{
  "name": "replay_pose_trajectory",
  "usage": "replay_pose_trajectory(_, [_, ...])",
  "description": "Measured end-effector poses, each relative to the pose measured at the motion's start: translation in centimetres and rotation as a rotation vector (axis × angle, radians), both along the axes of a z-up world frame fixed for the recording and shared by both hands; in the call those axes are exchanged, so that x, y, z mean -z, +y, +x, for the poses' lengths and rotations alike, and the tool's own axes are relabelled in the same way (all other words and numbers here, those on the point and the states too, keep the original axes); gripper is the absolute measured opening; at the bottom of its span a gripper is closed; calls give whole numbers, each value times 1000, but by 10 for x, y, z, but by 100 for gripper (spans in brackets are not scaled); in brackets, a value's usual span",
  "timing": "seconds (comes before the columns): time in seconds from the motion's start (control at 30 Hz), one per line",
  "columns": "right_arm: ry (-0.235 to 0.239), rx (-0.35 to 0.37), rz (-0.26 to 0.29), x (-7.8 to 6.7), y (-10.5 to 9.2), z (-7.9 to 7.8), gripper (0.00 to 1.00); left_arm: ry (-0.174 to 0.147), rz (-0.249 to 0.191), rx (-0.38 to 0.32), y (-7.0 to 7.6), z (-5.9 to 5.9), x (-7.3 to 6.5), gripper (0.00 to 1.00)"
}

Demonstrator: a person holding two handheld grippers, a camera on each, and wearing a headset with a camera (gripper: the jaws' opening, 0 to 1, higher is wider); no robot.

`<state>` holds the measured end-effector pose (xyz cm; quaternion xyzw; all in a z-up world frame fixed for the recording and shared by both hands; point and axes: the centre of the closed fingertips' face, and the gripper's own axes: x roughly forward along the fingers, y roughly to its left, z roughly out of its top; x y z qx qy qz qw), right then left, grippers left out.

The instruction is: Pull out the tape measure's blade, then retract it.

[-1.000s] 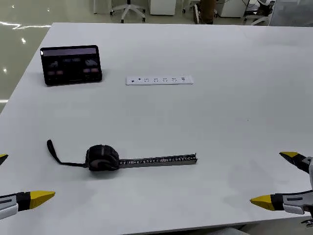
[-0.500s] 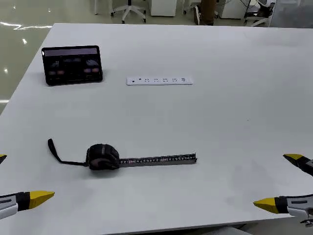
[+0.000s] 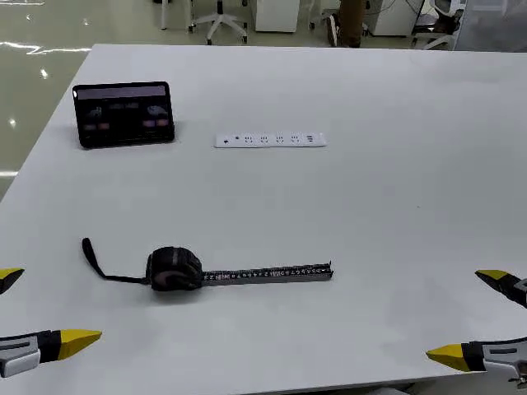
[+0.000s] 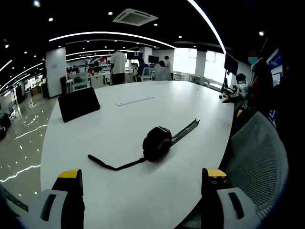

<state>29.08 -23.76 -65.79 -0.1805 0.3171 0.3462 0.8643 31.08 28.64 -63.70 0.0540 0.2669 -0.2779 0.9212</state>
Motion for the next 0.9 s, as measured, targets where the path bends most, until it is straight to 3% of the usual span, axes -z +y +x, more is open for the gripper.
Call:
replay_pose_trajectory(0.1, [-2, -8, -5, -2, 0, 3, 100, -18, -21, -2, -7, 5, -8, 100])
replay_pose_trajectory(0.3, [-10, -46, -33, -9, 3, 16, 100, -23, 11, -6, -24, 23, -17, 100])
replay_pose_trajectory(0.43, [-1, -76, -51, -8, 8, 22, 100, -26, 6, -17, -37, 35, -19, 100])
replay_pose_trajectory(0.57, [10, -117, -73, -4, 15, 29, 100, -14, -17, -59, -51, 48, -15, 100])
replay_pose_trajectory(0.6, [15, -125, -75, -3, 17, 32, 100, 11, -6, -80, -52, 49, -9, 100])
replay_pose_trajectory(0.73, [32, -155, -77, 0, 26, 39, 100, 53, -23, -135, -63, 57, 2, 100])
replay_pose_trajectory(0.83, [45, -179, -88, 6, 33, 45, 100, 52, -56, -169, -76, 67, 4, 100])
replay_pose_trajectory(0.9, [53, -200, -92, 11, 40, 48, 100, 40, -52, -182, -83, 72, 7, 100])
